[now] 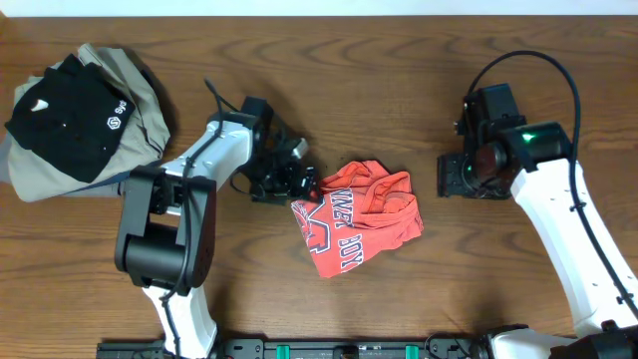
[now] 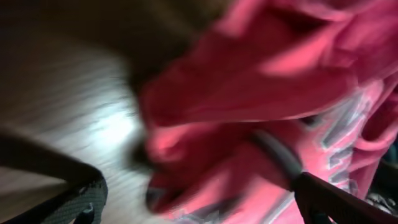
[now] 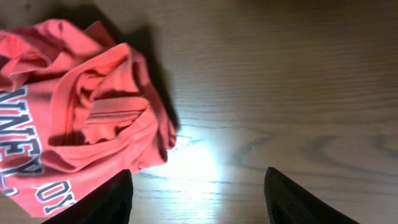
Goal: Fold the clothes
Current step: 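Pick up the folded shirt with the left gripper and carry it left, then place the shirt on the clothes pile with the left gripper and release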
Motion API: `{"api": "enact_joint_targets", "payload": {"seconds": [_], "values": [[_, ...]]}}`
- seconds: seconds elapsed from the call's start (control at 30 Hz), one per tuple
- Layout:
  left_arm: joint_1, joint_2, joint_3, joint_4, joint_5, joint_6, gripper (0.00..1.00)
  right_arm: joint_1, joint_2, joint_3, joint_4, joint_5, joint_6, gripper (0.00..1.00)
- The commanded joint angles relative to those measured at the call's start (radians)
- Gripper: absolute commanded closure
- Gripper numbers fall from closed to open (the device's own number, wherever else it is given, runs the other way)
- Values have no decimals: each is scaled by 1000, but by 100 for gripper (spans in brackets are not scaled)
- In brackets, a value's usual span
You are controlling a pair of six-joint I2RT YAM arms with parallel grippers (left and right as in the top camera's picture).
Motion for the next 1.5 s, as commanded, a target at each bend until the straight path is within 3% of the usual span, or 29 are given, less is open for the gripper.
{"api": "enact_joint_targets", "payload": {"seconds": [0.0, 0.03, 0.1, 0.13, 0.23, 0.27, 0.3, 0.5, 0.8, 0.93, 1.03, 1.3, 1.47], "values": [[-57, 75, -8, -7, 116, 64, 2, -16, -11, 13, -3, 5, -10, 34], [-74, 86, -8, -7, 127, 66, 0, -16, -11, 13, -3, 4, -10, 34], [-103, 98, -8, -3, 138, 66, 12, -20, -11, 13, -3, 5, -10, 35], [-118, 99, -8, 1, 137, 75, 23, -23, -11, 13, -3, 8, -10, 34], [-135, 98, -3, 17, 74, 75, 76, -34, -11, 13, -5, 8, -11, 34], [-133, 98, 4, 16, 23, 54, 89, -38, -11, 13, -5, 8, -14, 35], [-126, 98, 14, 14, -55, 3, 94, -40, -11, 13, -6, 9, -14, 34], [-19, 18, 138, -85, -448, -197, 94, -69, -11, 13, -26, 43, -23, 34], [190, -188, 333, -48, -849, -206, 94, -117, -11, 13, -37, 53, -29, 34], [282, -240, 404, 78, -906, -98, 94, -126, -11, 13, -41, 53, -29, 34], [360, -250, 448, 159, -917, -97, 94, -127, -11, 13, -45, 53, -29, 34], [617, -223, 456, 201, -916, -232, 94, -127, -11, 13, -48, 53, -28, 35], [769, -180, 454, 167, -779, -314, 94, -127, -11, 13, -49, 53, -29, 35]]}}
